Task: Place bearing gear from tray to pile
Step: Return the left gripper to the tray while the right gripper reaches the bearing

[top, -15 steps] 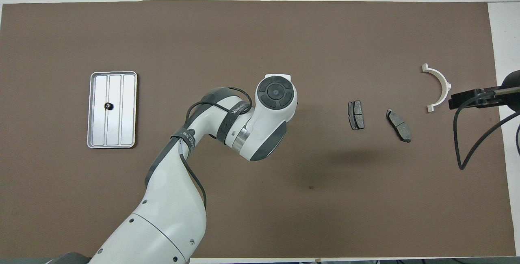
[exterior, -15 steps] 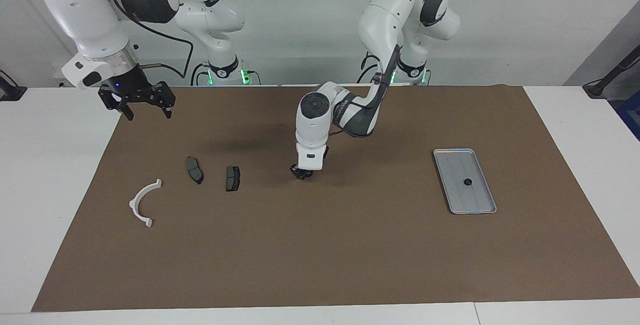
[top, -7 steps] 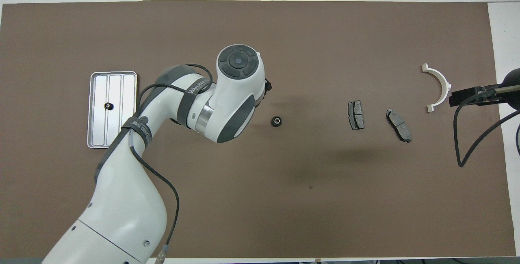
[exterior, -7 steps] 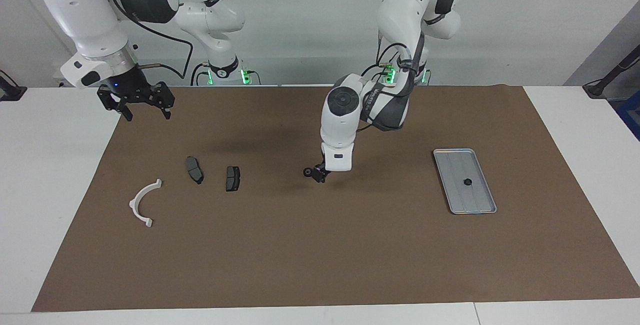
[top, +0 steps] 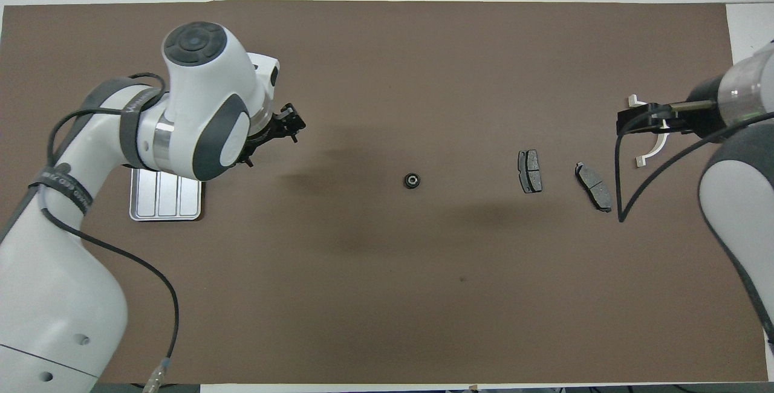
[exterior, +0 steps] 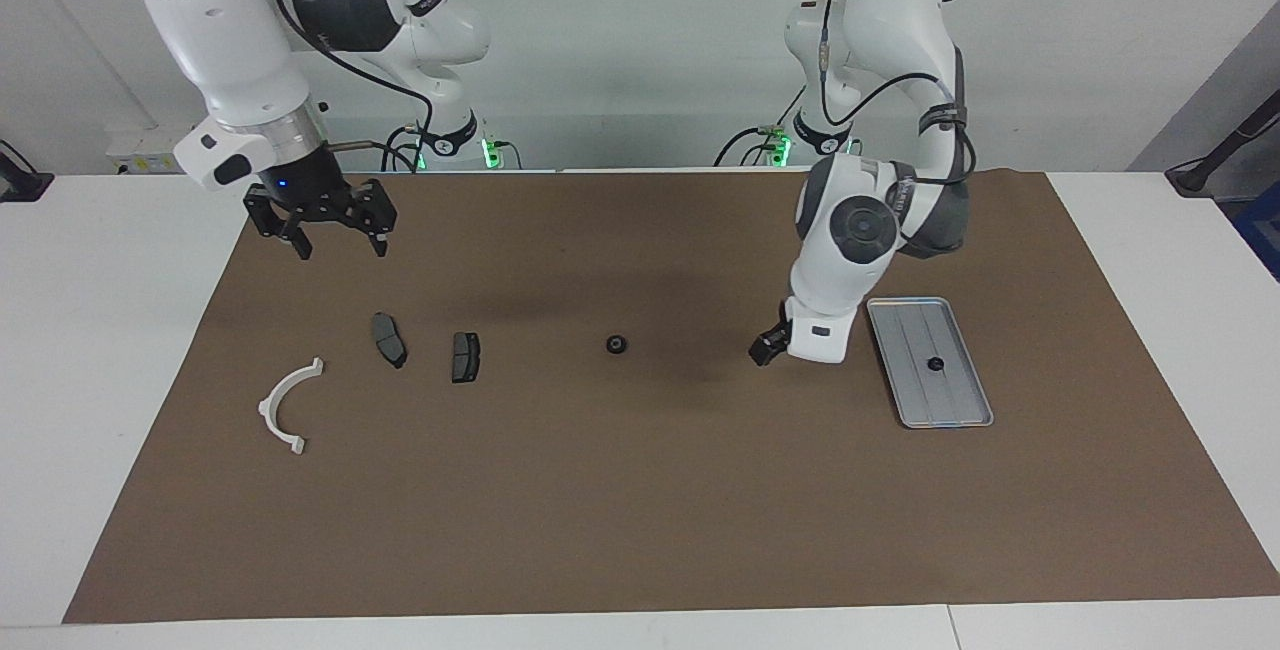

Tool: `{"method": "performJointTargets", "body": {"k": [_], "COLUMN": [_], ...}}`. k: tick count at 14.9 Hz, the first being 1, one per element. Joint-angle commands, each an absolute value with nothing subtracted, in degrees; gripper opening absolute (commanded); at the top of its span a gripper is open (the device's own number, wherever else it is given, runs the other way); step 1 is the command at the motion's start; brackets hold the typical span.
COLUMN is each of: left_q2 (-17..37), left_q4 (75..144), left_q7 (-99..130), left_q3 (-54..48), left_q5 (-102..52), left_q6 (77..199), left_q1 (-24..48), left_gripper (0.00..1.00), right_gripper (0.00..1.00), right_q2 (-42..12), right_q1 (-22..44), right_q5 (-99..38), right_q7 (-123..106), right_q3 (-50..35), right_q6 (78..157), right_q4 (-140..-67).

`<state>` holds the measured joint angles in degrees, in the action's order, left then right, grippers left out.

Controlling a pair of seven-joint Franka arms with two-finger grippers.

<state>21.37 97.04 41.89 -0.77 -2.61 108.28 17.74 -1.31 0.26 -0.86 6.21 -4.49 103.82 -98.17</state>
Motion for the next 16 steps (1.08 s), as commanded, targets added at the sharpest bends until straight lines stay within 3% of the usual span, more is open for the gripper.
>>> {"method": "performJointTargets", "body": {"k": [1,4,7,16], "left_q2": [16.4,16.3,15.0,14.9], "left_q4": [104.0,105.5,111.5,112.1], "left_q7": [30.6,18.8,13.2,4.0], "left_q3": [-1.4,-1.4,-1.1,-1.1], "left_q5": [-2.0,-2.0,-2.0,1.8], "left_q6": [109.5,113.4,123.1,123.9], "left_q1": [11.8,6.4,3.8,-1.1], "left_gripper": [1.0,1.0,0.89,0.77], "right_gripper": [0.96,0.96,0.96,0.95], "right_q2": [-6.0,-9.0,-12.4,-22.2], "right_q1": [2.3,9.6,16.2,21.7], "right_q5": [-0.8,-1.1,-1.1,-0.4], "right_q7": [14.6,21.0,26.7,27.2], "right_q3": [-8.5,-8.5,-8.5,-8.5], "right_q6": [104.3,107.1,110.5,120.1], "right_q4": [-93.7,-93.7,-93.8,-95.7]}}
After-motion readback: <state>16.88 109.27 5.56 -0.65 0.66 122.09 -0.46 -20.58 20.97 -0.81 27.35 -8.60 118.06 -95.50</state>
